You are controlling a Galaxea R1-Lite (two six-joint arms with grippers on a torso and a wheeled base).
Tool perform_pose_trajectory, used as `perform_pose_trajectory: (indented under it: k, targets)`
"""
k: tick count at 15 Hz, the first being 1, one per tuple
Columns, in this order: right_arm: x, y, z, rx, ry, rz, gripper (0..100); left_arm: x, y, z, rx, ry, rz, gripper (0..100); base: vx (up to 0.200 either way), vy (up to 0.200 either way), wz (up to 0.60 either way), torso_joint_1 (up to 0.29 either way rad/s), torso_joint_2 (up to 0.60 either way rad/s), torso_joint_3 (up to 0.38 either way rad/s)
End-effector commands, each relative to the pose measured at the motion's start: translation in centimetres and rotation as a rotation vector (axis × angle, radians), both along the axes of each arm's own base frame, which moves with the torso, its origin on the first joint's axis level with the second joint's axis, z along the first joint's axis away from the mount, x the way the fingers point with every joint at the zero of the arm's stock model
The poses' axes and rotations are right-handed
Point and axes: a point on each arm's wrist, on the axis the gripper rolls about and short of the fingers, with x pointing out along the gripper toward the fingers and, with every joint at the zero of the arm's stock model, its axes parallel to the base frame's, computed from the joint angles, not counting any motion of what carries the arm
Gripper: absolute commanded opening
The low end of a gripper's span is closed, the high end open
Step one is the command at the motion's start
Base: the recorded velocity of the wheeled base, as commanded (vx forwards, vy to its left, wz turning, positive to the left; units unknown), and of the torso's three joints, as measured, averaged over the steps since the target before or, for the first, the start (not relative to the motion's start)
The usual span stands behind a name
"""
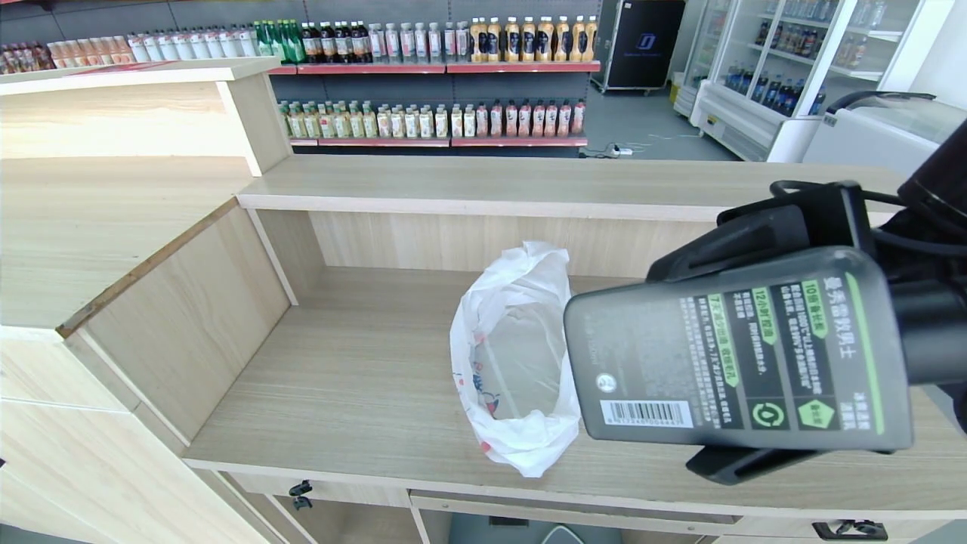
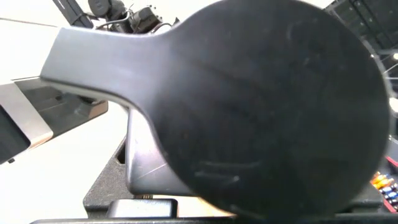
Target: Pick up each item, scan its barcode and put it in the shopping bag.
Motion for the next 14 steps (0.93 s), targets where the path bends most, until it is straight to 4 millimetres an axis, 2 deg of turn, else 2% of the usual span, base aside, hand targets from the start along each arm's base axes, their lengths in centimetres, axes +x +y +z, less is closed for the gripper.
perform_pose_trajectory:
  k: [1, 5, 7, 8, 9, 11, 14]
  targets:
    - [-0.7, -0.4, 0.5, 0.011, -0.017, 0.002, 0, 0.0, 0.0, 0.0, 0.000, 0.001, 0.000, 100, 0.000, 0.000, 0.00, 0.000, 0.00, 0.000]
    - [-1.3, -1.1, 0.8, 0.008, -0.005, -0.017, 0, 0.0, 0.0, 0.0, 0.000, 0.001, 0.000, 100, 0.000, 0.000, 0.00, 0.000, 0.00, 0.000]
    - [-1.1, -3.5, 1.3, -0.017, 0.148, -0.247, 0, 0.0, 0.0, 0.0, 0.000, 0.001, 0.000, 100, 0.000, 0.000, 0.00, 0.000, 0.00, 0.000]
    - [-1.2, -6.1, 1.8, -0.042, 0.348, -0.491, 0, 0.0, 0.0, 0.0, 0.000, 0.001, 0.000, 100, 0.000, 0.000, 0.00, 0.000, 0.00, 0.000]
    - [-1.2, -8.1, 2.1, -0.034, 0.469, -0.633, 0, 0.0, 0.0, 0.0, 0.000, 0.001, 0.000, 100, 0.000, 0.000, 0.00, 0.000, 0.00, 0.000]
    - [-0.7, -12.4, 1.9, 0.005, 0.703, -0.824, 0, 0.0, 0.0, 0.0, 0.000, 0.001, 0.000, 100, 0.000, 0.000, 0.00, 0.000, 0.00, 0.000]
    - [-0.6, -17.9, 0.1, 0.106, 1.056, -1.039, 0, 0.0, 0.0, 0.0, 0.000, 0.001, -0.001, 100, 0.000, 0.000, 0.00, 0.000, 0.00, 0.000]
